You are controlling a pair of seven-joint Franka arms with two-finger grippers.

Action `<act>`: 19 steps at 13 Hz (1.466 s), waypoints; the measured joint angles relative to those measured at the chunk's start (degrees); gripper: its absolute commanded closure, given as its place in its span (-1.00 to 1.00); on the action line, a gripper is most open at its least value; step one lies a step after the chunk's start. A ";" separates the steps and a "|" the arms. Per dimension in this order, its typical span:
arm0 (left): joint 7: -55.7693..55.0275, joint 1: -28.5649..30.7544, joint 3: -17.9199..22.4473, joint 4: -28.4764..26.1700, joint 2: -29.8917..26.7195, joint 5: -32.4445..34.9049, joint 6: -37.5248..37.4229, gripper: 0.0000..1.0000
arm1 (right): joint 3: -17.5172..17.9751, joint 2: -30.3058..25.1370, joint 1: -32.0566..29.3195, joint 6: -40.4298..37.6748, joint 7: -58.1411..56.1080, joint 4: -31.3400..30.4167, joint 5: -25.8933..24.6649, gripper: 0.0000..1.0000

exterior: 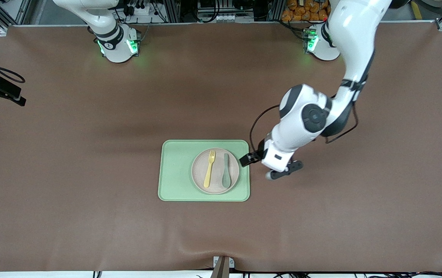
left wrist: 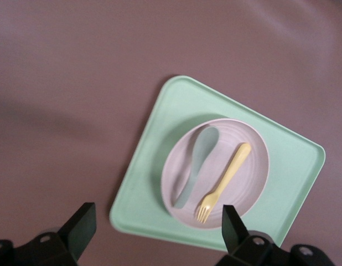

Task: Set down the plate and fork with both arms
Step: 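Open the left gripper to release the plate rim, then retract the left gripper while the right gripper moves toward the placemat, then move the right gripper over the plate toward the yellow fork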

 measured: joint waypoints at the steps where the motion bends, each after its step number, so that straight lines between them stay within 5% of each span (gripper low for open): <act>1: -0.01 0.35 1.67 -0.02 -2.81 0.04 -4.25 -1.00 | 0.07 0.07 0.04 0.08 0.00 0.02 0.04 -1.00; 10: 8.79 14.55 3.85 -0.30 -18.87 11.24 -27.51 -1.00 | 0.59 5.13 4.12 1.87 0.42 0.45 1.58 -1.00; 19: 25.49 22.18 3.85 -1.84 -25.66 11.28 -32.68 -1.00 | 0.72 9.28 5.82 4.20 -2.97 0.50 5.41 -1.00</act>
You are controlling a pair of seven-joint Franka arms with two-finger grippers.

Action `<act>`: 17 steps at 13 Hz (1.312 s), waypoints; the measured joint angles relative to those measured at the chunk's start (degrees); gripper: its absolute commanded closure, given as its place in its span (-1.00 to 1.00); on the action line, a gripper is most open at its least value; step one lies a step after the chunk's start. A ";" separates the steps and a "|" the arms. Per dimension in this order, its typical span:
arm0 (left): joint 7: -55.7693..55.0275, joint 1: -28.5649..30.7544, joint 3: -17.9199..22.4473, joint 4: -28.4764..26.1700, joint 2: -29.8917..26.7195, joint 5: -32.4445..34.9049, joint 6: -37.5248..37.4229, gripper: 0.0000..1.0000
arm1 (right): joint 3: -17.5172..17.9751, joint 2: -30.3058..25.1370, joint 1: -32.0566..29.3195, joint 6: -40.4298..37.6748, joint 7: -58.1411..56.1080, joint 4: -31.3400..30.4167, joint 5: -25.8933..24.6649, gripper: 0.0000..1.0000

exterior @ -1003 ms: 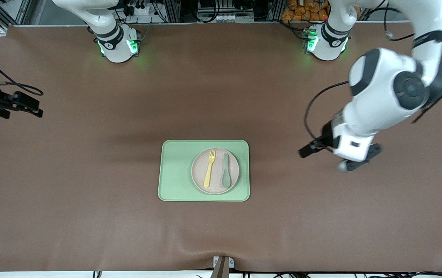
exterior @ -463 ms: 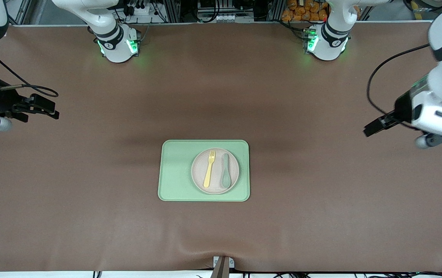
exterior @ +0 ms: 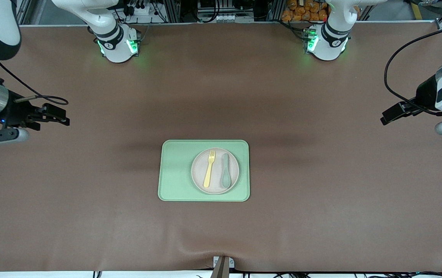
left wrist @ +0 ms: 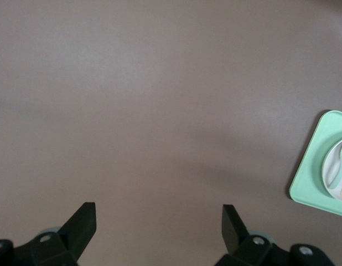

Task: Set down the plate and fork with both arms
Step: 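Move the right gripper over the plate toward the yellow fork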

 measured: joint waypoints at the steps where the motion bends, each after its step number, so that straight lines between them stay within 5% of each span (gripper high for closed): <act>1: 1.57 0.56 0.00 0.00 -0.08 0.00 0.00 -1.00 | 0.11 0.40 1.26 1.32 -0.12 0.00 -0.01 -1.00; 5: 5.95 1.82 -0.01 0.00 -0.70 0.00 0.00 -1.00 | 4.00 3.29 4.36 8.05 1.98 0.65 -0.01 -1.00; 11: 8.39 2.62 -0.16 -0.07 -2.17 0.00 0.00 -1.00 | 14.40 12.90 5.42 16.17 23.55 5.45 -0.28 -1.00; 17: 8.41 2.57 -0.80 -0.15 -2.53 0.00 -0.04 -1.00 | 15.00 26.08 14.18 25.88 33.28 14.59 -3.78 -1.00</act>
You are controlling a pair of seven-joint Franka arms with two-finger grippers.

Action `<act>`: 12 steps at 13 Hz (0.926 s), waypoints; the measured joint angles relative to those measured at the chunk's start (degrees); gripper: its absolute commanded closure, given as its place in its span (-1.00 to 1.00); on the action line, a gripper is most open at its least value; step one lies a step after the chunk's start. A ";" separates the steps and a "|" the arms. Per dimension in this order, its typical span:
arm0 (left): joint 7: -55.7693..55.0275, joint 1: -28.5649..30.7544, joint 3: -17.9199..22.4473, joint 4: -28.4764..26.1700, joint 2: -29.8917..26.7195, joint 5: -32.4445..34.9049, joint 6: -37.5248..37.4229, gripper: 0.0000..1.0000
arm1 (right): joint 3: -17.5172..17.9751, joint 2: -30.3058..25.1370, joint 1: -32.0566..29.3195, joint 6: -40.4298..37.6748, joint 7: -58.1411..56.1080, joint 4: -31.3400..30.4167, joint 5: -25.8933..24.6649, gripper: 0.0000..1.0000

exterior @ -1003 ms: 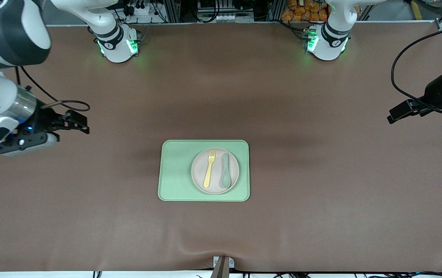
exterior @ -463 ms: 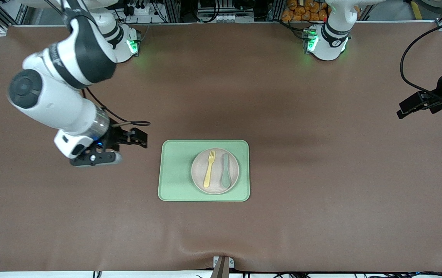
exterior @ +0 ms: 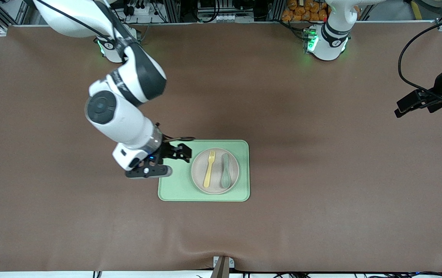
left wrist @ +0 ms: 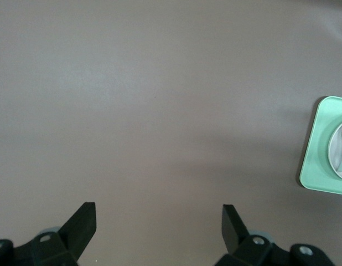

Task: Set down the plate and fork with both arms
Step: 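Move the right gripper over the plate toward the yellow fork, then lower the right gripper around the yellow fork handle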

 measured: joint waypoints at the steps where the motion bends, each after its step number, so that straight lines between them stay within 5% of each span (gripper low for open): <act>1: 0.00 -0.02 -0.02 0.00 -0.04 0.00 -0.04 -1.00 | -0.03 2.32 1.37 0.52 1.55 1.90 -1.09 -0.97; 4: 0.00 -0.20 -1.00 -0.09 -0.03 0.00 -0.07 -1.00 | -0.41 9.17 4.91 0.53 9.52 7.22 -5.42 -0.67; 7: 0.00 -0.27 -1.39 -0.10 -0.03 0.00 0.62 -1.00 | -2.21 15.51 8.62 -1.87 15.67 13.08 -6.50 -0.58; 12: 0.00 -0.25 -1.39 -0.12 -0.01 0.00 1.72 -1.00 | -5.30 18.96 10.89 -2.47 16.38 15.75 -7.27 -0.34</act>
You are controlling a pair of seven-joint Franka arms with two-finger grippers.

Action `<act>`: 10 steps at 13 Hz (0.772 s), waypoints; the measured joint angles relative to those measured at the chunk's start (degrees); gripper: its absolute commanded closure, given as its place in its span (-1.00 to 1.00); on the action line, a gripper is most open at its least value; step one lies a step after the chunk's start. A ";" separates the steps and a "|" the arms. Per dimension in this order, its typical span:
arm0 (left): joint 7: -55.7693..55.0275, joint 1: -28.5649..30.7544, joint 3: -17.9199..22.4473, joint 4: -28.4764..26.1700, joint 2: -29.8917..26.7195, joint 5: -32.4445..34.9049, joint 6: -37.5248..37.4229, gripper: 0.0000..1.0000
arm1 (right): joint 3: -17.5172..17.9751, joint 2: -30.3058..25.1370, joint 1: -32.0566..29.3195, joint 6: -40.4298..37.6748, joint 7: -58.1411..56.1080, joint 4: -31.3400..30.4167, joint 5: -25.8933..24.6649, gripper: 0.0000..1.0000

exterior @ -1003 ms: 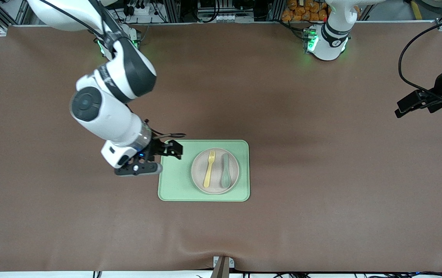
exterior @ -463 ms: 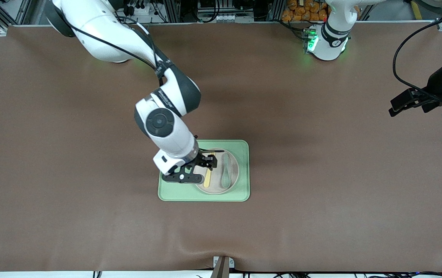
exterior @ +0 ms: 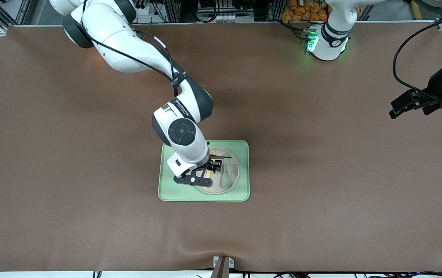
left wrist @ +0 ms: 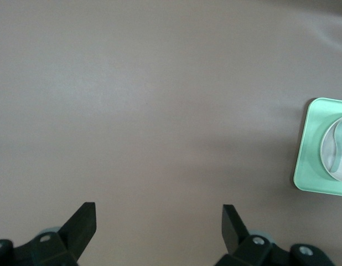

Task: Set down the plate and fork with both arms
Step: 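Lower the right gripper around the yellow fork handle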

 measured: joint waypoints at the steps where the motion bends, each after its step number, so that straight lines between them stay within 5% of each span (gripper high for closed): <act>1: 0.00 -0.01 -0.01 0.00 0.00 0.00 0.01 -1.00 | -0.08 0.50 0.00 0.04 0.00 0.03 -1.08 -0.33; 10: 0.06 -0.02 -2.63 0.19 0.00 0.94 -0.73 -1.00 | -0.28 5.54 1.37 3.43 -0.62 0.25 -3.12 -0.10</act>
